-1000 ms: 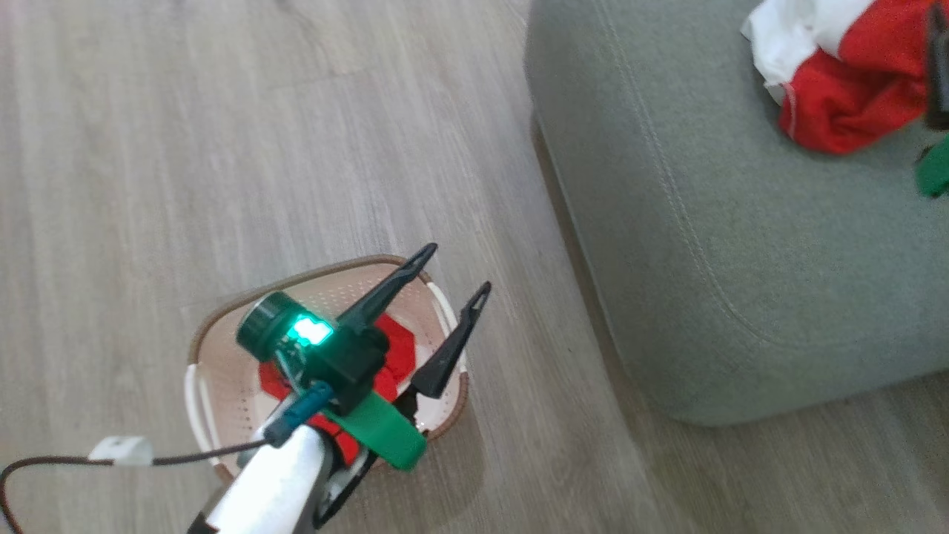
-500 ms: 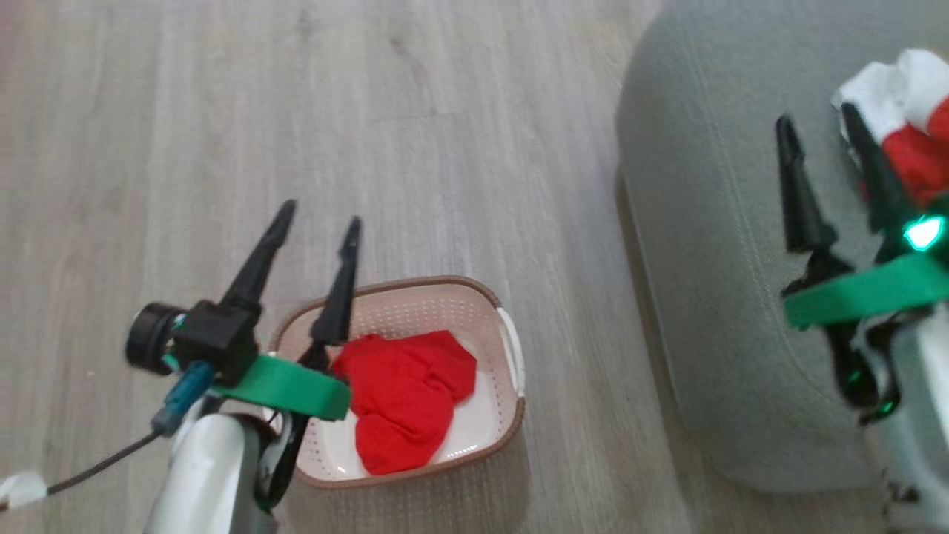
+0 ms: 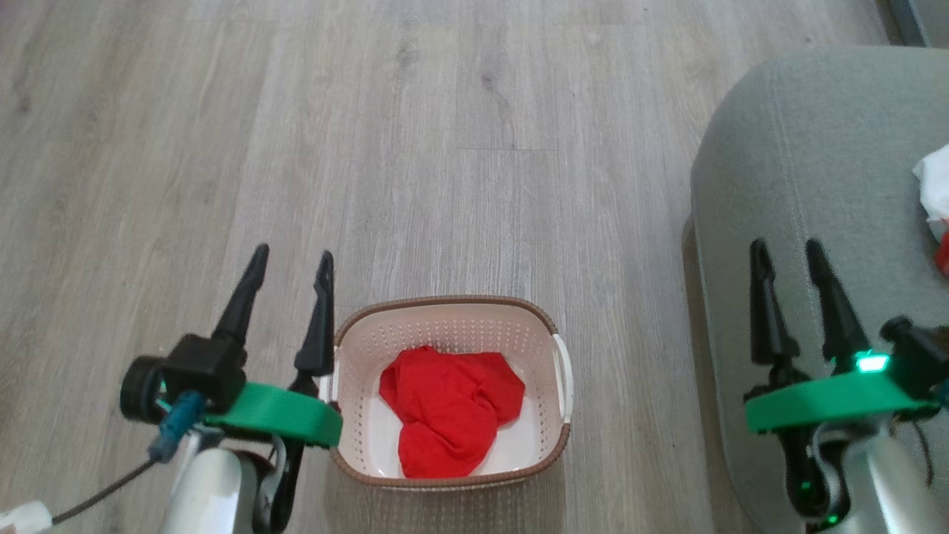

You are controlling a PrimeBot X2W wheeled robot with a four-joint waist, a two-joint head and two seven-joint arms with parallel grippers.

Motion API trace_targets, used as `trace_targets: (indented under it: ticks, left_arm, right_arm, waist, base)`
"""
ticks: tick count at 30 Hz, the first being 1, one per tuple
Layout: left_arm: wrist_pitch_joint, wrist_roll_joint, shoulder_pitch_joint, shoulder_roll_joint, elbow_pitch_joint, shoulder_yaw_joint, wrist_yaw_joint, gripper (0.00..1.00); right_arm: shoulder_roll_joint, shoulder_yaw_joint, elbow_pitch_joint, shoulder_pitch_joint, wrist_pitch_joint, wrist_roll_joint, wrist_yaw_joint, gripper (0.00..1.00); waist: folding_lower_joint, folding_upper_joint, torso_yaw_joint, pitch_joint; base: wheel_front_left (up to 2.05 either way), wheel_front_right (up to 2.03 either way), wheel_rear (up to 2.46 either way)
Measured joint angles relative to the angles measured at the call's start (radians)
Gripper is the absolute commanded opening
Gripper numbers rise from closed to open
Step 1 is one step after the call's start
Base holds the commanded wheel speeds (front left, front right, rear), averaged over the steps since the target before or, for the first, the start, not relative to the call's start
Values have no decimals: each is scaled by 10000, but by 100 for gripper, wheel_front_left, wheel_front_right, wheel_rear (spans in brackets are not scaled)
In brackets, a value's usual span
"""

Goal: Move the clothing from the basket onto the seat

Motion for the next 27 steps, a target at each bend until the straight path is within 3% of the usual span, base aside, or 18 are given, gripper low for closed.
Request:
trace_targets:
  ticks: [10,27]
  left_arm:
    - [2,-36,356,0,460,-293,71,100]
    - [2,-36,356,0,575,-556,77,100]
  right_arm:
    - [347,-142,483,433,0,-493,0,100]
    - [366,-174,531,432,0,-581,0,100]
  waist:
    - [0,0,170,-18]
    - [1,0,208,-14]
  base:
    - [0,0,0]
    - [0,0,0]
